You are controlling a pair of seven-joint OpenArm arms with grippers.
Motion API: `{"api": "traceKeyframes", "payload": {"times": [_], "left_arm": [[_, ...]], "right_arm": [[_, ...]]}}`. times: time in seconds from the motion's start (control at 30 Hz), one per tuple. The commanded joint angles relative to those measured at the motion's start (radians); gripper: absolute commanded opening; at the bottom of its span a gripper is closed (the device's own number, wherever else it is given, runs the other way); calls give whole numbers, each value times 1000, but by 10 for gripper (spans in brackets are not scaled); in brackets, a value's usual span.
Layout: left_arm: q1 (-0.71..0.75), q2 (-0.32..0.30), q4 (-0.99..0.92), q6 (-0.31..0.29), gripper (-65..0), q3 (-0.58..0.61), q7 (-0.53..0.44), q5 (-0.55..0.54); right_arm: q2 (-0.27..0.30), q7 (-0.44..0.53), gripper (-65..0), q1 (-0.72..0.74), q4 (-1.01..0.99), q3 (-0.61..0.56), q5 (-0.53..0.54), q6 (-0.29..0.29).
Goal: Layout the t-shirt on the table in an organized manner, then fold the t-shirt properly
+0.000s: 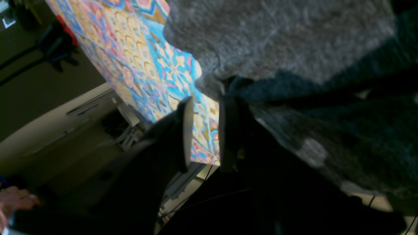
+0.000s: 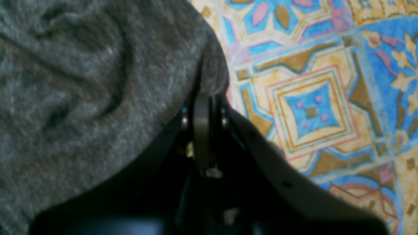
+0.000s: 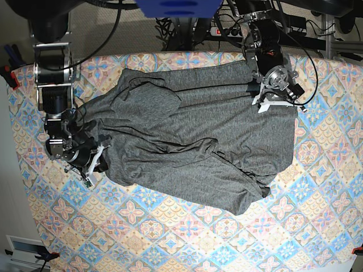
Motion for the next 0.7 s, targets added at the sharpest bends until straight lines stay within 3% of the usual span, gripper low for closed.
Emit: {"api": "traceKeyframes", "payload": {"times": [0.0, 0.07, 0.2, 0.33, 0.43, 0.67], "left_arm": [[-6, -1, 19, 9, -511, 1, 4, 13], [-2, -1, 19, 9, -511, 1, 4, 11], [0, -1, 18, 9, -511, 1, 4, 11], [0, -1, 18, 9, -511, 1, 4, 11], [-2, -1, 18, 9, -511, 1, 4, 11], [0, -1, 18, 9, -511, 1, 4, 11]], "right_arm": [[9, -11, -646, 34, -12, -3, -24, -8], [12, 30, -650, 49, -64, 9, -22, -59], [38, 121, -650, 51, -145, 76, -24, -235], [59, 147, -650, 51, -156, 132, -22, -310], [78, 148, -650, 51, -156, 211, -22, -410], [99, 148, -650, 51, -156, 299, -22, -430]]}}
